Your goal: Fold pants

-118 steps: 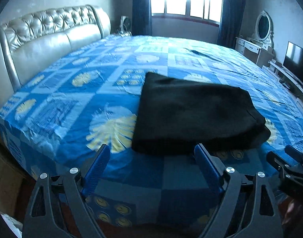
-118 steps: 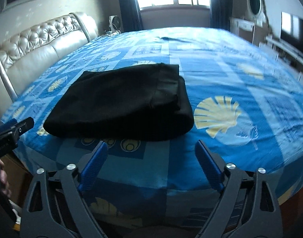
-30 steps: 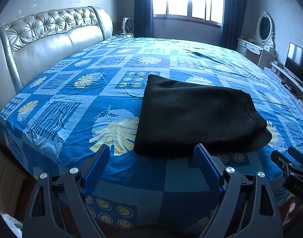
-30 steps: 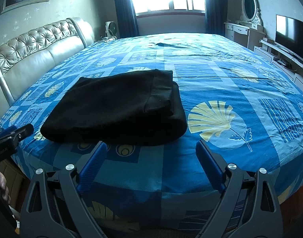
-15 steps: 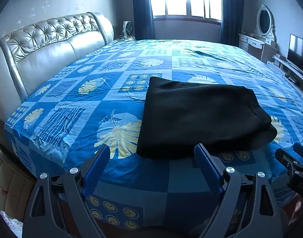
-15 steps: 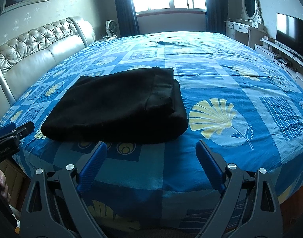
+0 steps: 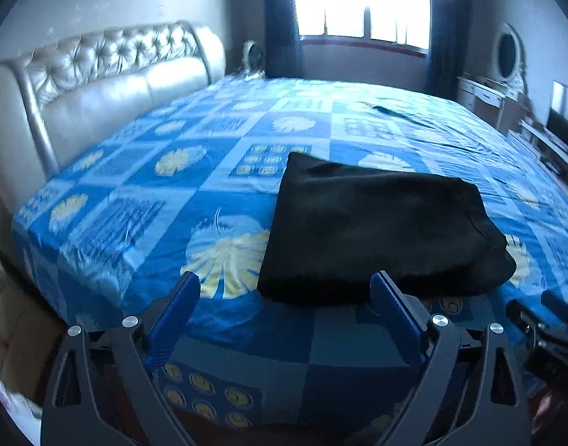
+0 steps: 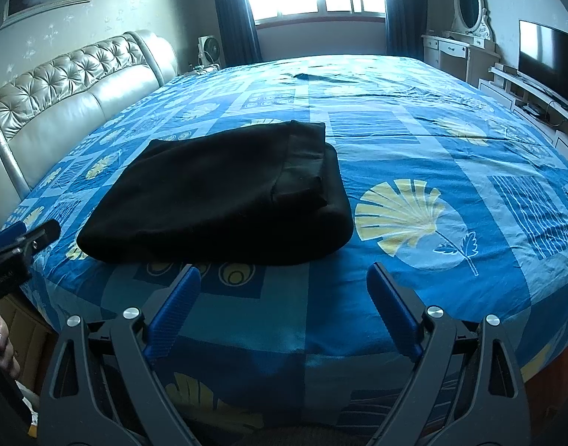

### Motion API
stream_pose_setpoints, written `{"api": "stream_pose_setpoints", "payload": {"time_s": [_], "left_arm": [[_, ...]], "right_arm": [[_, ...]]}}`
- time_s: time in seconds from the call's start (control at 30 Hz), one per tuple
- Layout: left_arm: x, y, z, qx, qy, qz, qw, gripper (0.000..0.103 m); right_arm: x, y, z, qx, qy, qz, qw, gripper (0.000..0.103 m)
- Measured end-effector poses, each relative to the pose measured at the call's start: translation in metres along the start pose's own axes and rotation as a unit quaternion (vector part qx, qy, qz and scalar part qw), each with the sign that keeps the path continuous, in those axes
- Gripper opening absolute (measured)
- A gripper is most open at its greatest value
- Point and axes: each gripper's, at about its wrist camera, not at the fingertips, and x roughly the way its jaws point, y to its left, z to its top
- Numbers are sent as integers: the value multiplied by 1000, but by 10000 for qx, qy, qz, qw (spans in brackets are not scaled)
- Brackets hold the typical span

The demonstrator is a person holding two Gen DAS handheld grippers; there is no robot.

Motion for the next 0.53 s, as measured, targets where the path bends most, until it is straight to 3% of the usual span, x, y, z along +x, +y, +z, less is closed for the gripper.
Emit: {"api": "stream_pose_setpoints", "payload": {"time_s": [0.07,0.17,0.3,0.4,0.53], "left_arm": [[4,-2,1,141,291,-231,9992,92],[4,-6,1,322,360,-431,9979,92],[-4,-9,0,326,-24,-235,9992,92],[4,-6,1,220,215,-375,9988,92],[8,-3,0,181,311,-233,9991,92]], "right_arm": [[0,0,0,15,11,6,10000,91],[2,-1,0,21,30,13,10000,91],[2,-2,0,44,40,29,10000,91],[2,-5,1,98,25,46,9999,91],[0,-10,2,210,14,72,9998,91]]}}
